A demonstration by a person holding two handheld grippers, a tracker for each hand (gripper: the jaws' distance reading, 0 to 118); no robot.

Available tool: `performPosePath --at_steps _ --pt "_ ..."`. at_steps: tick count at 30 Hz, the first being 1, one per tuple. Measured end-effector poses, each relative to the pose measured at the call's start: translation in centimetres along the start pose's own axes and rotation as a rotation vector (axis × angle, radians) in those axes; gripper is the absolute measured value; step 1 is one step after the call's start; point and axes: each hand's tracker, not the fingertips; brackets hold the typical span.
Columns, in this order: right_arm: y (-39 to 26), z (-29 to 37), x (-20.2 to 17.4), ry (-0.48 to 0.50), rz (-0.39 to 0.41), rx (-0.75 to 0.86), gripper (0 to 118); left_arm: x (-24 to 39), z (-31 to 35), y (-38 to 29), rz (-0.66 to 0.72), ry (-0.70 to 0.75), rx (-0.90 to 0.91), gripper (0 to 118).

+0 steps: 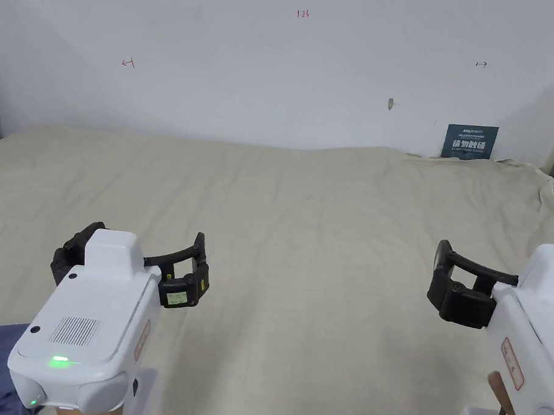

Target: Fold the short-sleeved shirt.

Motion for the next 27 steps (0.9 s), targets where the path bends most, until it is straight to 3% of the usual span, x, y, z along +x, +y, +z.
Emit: performPosePath --at_steps 4,7,12,16,23,27 --pt "0.3 -0.1 -0.3 -0.106 -0.087 -0.107 118 -0.2 0.1 0.1 0.013 -0.004 0.004 118" --pt "1.1 -1.0 -0.3 -0.164 -0.139 -0.309 117 -0.3 0.1 0.1 0.019 -0.004 0.007 118" --pt "1.3 -2.3 -0.2 -0.166 -0.161 -0.523 117 -0.3 0.2 0.1 0.022 -0.008 0.004 118" --pt "1.1 -2.6 -0.8 -0.181 -0.161 -0.546 117 -0.3 0.1 0.0 0.021 -0.006 -0.001 118" --pt "0.9 -2.5 -1.9 -0.163 -0.059 -0.483 117 -0.4 -0.1 0.0 0.018 -0.005 0.001 118" --pt "0.9 -2.5 -1.8 -0.161 -0.075 -0.467 117 -0.5 -0.1 0.1 0.022 -0.004 0.002 118"
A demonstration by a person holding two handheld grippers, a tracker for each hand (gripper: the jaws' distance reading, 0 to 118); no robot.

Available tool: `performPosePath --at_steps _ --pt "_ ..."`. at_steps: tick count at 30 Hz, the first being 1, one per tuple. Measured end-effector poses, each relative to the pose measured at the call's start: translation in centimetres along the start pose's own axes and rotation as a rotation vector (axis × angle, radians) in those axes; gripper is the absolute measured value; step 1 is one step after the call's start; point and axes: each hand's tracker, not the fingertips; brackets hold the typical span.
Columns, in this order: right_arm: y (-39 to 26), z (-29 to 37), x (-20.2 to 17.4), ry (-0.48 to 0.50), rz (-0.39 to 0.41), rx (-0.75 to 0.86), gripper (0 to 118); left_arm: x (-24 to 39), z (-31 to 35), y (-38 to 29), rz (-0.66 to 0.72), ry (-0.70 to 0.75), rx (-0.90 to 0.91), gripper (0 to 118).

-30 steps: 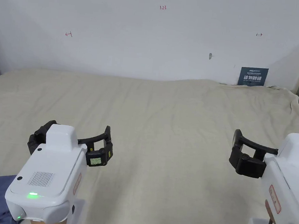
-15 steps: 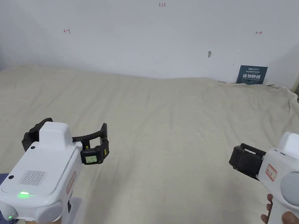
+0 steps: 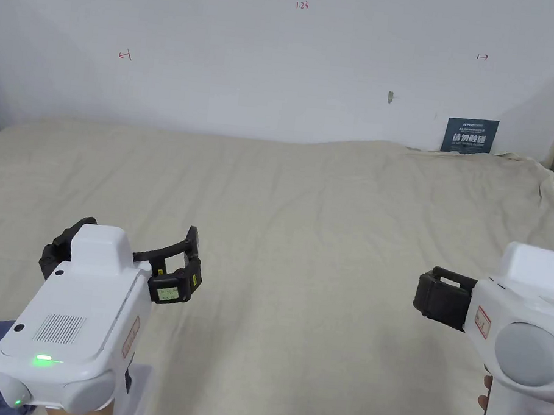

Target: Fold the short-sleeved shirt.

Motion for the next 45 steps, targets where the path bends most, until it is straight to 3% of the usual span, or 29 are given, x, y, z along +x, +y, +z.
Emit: performPosePath --at_steps 6,15,19,29,45 --pt "0.0 -0.3 0.3 -0.014 -0.001 0.004 117 0.0 0.1 0.2 -0.001 -0.002 0.001 118" --pt "-0.9 0.2 1.0 0.064 0.026 0.283 117 0.1 0.1 0.3 -0.006 -0.005 0.011 118" --pt "-2.0 0.4 0.9 0.084 0.079 0.458 117 0.2 0.1 0.4 -0.006 -0.006 0.014 118" --pt "-2.5 0.1 0.7 0.088 0.138 0.525 118 0.1 0.0 0.4 -0.008 -0.003 0.019 118" --pt "-2.6 0.2 0.7 0.081 0.115 0.52 118 0.2 -0.1 0.2 -0.01 -0.008 0.013 118"
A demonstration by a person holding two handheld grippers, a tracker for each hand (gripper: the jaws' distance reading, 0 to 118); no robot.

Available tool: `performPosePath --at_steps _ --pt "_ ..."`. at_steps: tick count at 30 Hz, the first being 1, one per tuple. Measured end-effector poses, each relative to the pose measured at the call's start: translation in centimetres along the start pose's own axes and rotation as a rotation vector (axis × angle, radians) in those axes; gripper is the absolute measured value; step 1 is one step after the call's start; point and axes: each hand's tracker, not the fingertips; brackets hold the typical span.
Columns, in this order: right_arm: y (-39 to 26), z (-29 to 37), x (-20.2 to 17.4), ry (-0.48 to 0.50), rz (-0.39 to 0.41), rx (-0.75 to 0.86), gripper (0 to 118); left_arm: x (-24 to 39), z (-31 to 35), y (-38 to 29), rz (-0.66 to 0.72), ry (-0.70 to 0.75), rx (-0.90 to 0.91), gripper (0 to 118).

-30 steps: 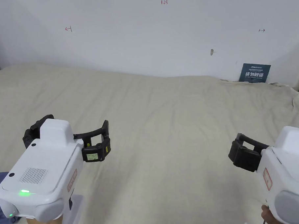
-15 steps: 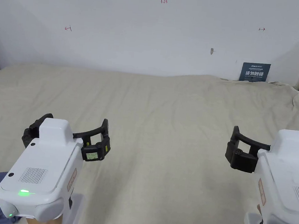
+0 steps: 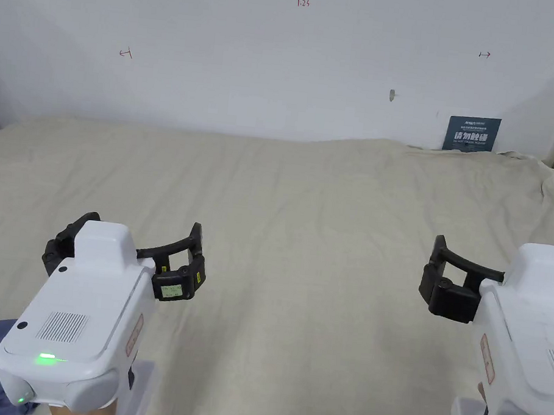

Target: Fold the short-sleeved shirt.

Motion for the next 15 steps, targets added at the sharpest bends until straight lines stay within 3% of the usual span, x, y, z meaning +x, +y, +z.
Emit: performPosePath --at_steps 15 --pt "0.18 0.43 0.62 -0.01 -0.004 0.003 118 0.49 0.22 0.15 -0.007 -0.005 0.001 118"
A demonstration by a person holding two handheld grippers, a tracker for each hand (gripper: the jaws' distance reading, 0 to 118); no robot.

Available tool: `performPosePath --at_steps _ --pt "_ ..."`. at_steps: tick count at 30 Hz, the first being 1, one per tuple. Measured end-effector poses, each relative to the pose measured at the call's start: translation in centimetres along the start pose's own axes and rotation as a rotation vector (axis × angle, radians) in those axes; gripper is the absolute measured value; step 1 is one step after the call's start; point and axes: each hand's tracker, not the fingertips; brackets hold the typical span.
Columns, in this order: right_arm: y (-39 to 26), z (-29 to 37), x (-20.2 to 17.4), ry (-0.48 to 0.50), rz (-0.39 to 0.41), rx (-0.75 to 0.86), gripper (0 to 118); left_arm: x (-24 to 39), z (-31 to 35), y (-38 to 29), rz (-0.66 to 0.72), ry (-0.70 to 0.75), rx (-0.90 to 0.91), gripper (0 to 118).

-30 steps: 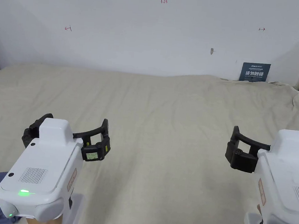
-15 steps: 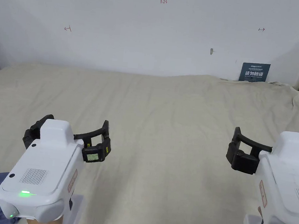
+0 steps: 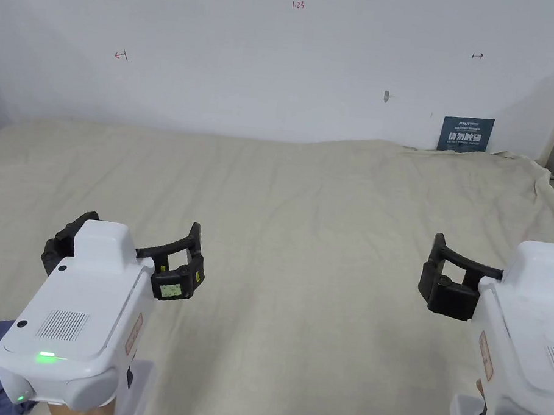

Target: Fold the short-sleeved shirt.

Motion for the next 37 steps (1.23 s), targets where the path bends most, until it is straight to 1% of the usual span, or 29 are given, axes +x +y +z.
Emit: performPosePath --at_steps 37 --pt "0.01 0.17 0.08 0.005 -0.002 -0.004 118 0.14 0.13 0.04 -0.008 -0.003 -0.004 118"
